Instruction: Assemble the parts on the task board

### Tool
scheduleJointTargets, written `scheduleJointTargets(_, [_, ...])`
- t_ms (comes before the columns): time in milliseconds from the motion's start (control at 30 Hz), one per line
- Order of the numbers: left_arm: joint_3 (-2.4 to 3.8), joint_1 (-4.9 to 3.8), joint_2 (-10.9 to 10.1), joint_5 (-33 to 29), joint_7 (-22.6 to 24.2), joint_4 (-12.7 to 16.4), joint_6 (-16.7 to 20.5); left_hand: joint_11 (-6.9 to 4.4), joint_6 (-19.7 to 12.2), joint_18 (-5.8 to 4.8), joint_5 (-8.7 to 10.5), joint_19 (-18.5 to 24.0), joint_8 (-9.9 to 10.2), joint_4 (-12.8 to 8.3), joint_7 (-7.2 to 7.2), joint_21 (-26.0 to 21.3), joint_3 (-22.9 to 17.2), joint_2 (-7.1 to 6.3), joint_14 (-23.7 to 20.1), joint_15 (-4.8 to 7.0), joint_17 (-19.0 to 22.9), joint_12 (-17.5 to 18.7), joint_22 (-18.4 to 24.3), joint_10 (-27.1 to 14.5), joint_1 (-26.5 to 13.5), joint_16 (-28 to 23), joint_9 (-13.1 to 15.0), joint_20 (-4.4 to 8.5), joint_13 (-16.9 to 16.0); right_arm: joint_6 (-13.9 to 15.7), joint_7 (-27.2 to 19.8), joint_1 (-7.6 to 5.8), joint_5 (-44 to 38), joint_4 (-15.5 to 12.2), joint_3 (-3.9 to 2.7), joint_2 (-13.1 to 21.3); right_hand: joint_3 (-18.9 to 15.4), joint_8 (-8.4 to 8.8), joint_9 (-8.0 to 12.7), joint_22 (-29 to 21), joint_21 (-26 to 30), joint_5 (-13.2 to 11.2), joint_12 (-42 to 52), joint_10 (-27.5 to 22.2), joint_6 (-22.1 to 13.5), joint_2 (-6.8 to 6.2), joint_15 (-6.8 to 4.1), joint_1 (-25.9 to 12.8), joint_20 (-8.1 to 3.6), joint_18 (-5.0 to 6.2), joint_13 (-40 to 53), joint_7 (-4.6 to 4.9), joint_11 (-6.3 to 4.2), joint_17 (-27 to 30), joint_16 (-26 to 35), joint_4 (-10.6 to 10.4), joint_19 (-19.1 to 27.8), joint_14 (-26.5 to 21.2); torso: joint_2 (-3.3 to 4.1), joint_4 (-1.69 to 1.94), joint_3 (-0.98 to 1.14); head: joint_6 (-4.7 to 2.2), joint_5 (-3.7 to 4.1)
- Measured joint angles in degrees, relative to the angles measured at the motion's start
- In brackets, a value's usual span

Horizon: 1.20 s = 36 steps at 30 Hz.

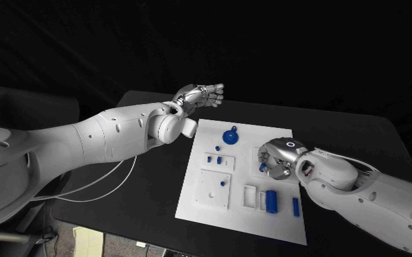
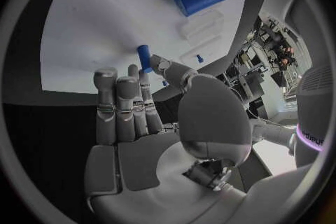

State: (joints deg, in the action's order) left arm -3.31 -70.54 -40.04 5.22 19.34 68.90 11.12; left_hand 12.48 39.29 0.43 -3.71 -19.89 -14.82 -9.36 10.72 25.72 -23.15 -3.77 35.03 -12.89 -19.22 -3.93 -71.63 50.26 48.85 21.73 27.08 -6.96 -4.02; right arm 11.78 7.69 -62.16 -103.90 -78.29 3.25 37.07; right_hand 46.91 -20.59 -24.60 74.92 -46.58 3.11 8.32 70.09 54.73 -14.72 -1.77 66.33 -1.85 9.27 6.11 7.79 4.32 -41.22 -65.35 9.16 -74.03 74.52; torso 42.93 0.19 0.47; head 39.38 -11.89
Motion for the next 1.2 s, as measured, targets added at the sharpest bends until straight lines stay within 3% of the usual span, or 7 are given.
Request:
scheduleJointTargets(367, [0.0, 0.0, 0.0, 0.0, 0.0, 0.0, 0.0, 0.0, 0.0, 0.01, 0.0, 0.0, 0.0, 0.0, 0.0, 0.0, 0.0, 0.0, 0.0, 0.0, 0.0, 0.0, 0.0, 0.0, 0.0, 0.0, 0.0, 0.0, 0.0, -0.2, 0.0, 0.67, -0.5, 0.5, 0.02, -0.5, 1.5, -0.7, -0.5, 0.0, -0.9, 0.0, 0.6, 1.5, 1.4, 1.41, -0.6, -0.6, -0.19, 0.0, 0.4, -0.62, -0.73, -0.1, -0.5, 0.1, -0.2, -0.2, 0.0, -0.03, 0.08, 0.28, -0.09])
scheduleJointTargets(667, [0.0, 0.0, 0.0, 0.0, 0.0, 0.0, 0.0, 0.0, 0.0, 0.01, 0.0, 0.0, 0.0, 0.0, 0.0, 0.0, 0.0, 0.0, 0.0, 0.0, 0.0, 0.0, 0.0, 0.0, 0.0, 0.0, 0.0, 0.0, 0.0, 0.0, 0.2, 0.89, -1.2, 1.0, -0.02, -1.0, 2.0, -0.87, -0.8, 0.0, -1.3, 0.0, 0.8, 2.2, 2.1, 1.62, -0.99, -0.4, -0.63, -0.01, 0.7, -0.89, -1.05, -0.2, -0.5, 0.6, -0.2, -0.2, -0.02, -0.05, 0.05, 0.51, -0.1])
scheduleJointTargets(1200, [0.0, 0.0, 0.2, 0.0, 0.0, -0.2, 0.0, 0.0, 0.0, 0.0, 0.0, -0.2, 0.0, 0.0, 0.0, 0.0, 0.0, 0.0, 0.0, 0.0, 0.0, 0.0, 0.0, 0.0, 0.0, 0.0, 0.0, -0.21, 0.0, 3.7, 0.8, 1.37, -2.7, 0.1, 0.18, -0.4, 4.4, -1.87, -1.2, 0.0, -1.9, -0.1, 1.7, 2.5, 3.8, 2.75, -1.52, 0.3, -1.12, -0.05, 1.2, -1.54, -1.36, -0.2, -1.0, 1.5, -0.3, 0.1, -0.09, -0.03, 0.01, 0.9, -0.06])
